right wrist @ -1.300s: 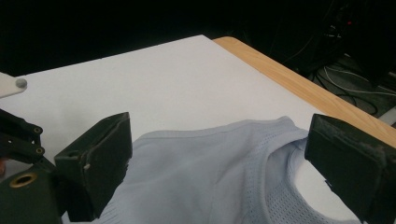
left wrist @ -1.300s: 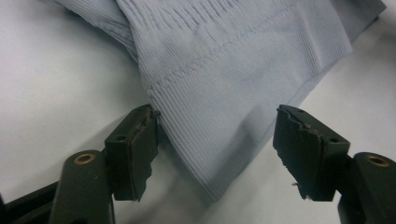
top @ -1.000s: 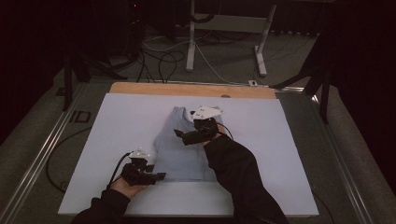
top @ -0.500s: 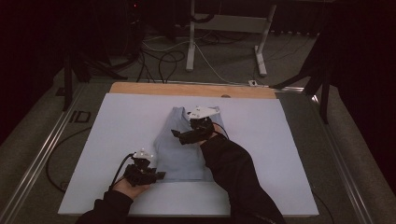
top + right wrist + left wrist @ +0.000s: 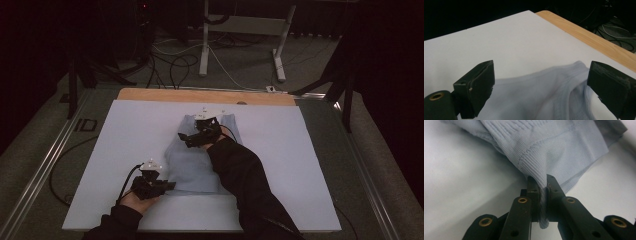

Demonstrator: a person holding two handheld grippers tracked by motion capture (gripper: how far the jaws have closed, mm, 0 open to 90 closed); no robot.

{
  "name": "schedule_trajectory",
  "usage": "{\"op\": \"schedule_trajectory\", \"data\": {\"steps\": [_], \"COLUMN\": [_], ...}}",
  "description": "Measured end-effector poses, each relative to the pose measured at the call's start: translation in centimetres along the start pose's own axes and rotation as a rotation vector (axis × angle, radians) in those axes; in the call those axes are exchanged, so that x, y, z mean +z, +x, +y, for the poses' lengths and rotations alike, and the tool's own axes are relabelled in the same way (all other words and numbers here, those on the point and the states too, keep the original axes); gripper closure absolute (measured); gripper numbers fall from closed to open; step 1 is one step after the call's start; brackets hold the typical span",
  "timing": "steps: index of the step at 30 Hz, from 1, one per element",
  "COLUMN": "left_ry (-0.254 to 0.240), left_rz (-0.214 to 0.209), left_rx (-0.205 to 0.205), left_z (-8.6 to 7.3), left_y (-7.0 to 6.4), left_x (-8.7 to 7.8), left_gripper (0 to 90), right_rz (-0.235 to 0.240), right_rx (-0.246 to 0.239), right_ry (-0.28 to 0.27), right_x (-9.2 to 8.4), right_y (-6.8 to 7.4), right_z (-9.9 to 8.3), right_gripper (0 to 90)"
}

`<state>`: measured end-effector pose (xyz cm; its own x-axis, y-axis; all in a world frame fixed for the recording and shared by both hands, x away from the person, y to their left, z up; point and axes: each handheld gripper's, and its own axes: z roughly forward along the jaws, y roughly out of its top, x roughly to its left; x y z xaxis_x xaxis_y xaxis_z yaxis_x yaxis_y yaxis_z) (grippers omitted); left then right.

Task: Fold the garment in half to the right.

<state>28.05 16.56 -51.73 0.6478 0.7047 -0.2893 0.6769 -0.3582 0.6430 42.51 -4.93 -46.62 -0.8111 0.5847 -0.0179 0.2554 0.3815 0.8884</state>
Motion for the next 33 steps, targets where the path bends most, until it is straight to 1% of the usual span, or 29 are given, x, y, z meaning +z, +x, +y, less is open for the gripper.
{"op": "schedule_trajectory", "data": {"steps": [1, 2, 3, 4, 5, 8, 9, 11, 14, 15, 16, 18, 20, 21, 24, 25, 27, 28, 29, 30, 33], "left_ry": [-0.008, -0.014, -0.014, -0.013, -0.015, -0.023, -0.029, -0.028, -0.030, -0.031, -0.032, -0.034, -0.036, -0.034, -0.035, -0.036, -0.035, -0.036, -0.035, -0.037, -0.037], "left_rz": [-0.003, -0.014, -0.014, -0.019, -0.019, -0.012, -0.008, 0.002, 0.008, 0.010, 0.012, 0.008, 0.010, 0.012, 0.006, 0.005, 0.004, 0.002, -0.001, -0.001, -0.001], "left_rx": [-0.007, -0.018, -0.018, -0.027, -0.022, -0.013, -0.013, 0.003, 0.003, 0.007, 0.009, 0.003, 0.004, 0.007, 0.000, -0.002, -0.004, -0.004, -0.005, -0.007, -0.006], "left_z": [0.0, -0.1, -0.1, -0.1, 0.0, 0.0, 0.0, 0.0, 0.0, 0.0, 0.0, 0.1, 0.0, 0.0, 0.0, 0.0, 0.0, 0.0, 0.0, 0.0, 0.0], "left_y": [0.1, 0.2, 0.2, 0.3, 0.3, 0.3, 0.2, 0.1, -0.1, -0.1, -0.1, -0.1, -0.1, -0.2, -0.2, -0.1, -0.2, -0.2, -0.2, -0.2, -0.1], "left_x": [0.0, -0.1, -0.1, -0.1, -0.1, -0.2, -0.2, -0.2, -0.1, -0.1, -0.1, -0.2, -0.2, -0.2, -0.2, -0.2, -0.2, -0.2, -0.2, -0.2, -0.2], "left_gripper": [84.6, 84.8, 84.8, 84.8, 84.8, 84.8, 84.8, 84.8, 84.8, 84.8, 84.8, 84.8, 84.8, 84.8, 85.1, 85.1, 85.1, 85.1, 85.1, 85.1, 85.1], "right_rz": [-0.002, -0.004, -0.006, -0.004, -0.004, -0.015, -0.016, -0.024, -0.031, -0.044, -0.048, -0.056, -0.058, -0.059, -0.076, -0.085, -0.115, -0.115, -0.121, -0.140, -0.153], "right_rx": [0.003, 0.000, 0.001, -0.001, -0.001, -0.003, 0.003, 0.009, 0.024, 0.033, 0.031, 0.031, 0.048, 0.057, 0.079, 0.077, 0.078, 0.078, 0.079, 0.081, 0.079], "right_ry": [0.004, 0.010, 0.017, 0.024, 0.024, 0.050, 0.054, 0.070, 0.080, 0.099, 0.108, 0.115, 0.117, 0.116, 0.114, 0.119, 0.163, 0.163, 0.174, 0.191, 0.205], "right_x": [0.2, 0.8, 1.1, 1.4, 1.4, 2.4, 2.7, 3.4, 4.3, 5.1, 5.4, 5.7, 6.2, 6.4, 6.9, 7.1, 8.0, 8.0, 8.2, 8.7, 9.1], "right_y": [0.0, -0.3, -0.4, -0.5, -0.5, -0.8, -1.0, -1.2, -1.4, -1.6, -1.8, -2.0, -2.4, -2.6, -3.2, -3.3, -3.7, -3.7, -3.8, -4.0, -4.2], "right_z": [0.2, 0.4, 0.6, 0.7, 0.7, 1.3, 1.4, 1.7, 1.8, 1.9, 1.9, 1.9, 2.0, 2.0, 2.3, 2.3, 2.4, 2.4, 2.4, 2.3, 2.2], "right_gripper": [7.7, 7.7, 7.7, 7.7, 7.7, 7.8, 8.2, 8.2, 9.0, 11.0, 13.3, 13.5, 15.7, 17.3, 21.5, 23.5, 26.7, 26.7, 28.9, 31.5, 33.6]}}
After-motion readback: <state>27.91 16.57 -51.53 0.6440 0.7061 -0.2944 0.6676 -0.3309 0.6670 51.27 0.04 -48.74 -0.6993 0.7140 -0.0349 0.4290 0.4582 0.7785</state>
